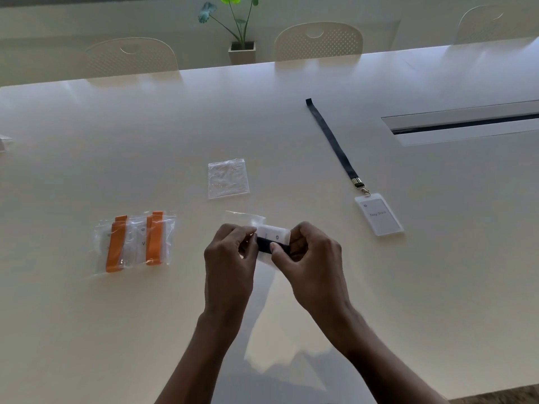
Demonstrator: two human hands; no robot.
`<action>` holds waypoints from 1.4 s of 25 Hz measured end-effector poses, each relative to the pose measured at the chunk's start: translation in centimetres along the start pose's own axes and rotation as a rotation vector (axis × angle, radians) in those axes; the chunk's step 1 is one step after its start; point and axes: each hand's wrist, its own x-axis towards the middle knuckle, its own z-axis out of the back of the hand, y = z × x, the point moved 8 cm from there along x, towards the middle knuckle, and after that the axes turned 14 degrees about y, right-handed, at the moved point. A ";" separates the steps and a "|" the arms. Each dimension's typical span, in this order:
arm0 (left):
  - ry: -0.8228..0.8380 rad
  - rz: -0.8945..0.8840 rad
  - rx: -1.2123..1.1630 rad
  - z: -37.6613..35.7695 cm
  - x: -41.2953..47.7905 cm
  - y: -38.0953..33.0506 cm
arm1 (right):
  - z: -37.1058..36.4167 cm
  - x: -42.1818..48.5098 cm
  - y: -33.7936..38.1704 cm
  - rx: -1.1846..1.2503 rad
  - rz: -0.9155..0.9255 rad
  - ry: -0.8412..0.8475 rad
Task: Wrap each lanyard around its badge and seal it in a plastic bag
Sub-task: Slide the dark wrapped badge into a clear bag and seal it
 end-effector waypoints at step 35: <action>-0.021 0.127 -0.310 0.5 -0.4 -0.3 | -2.8 -0.9 0.1 -0.071 0.181 0.143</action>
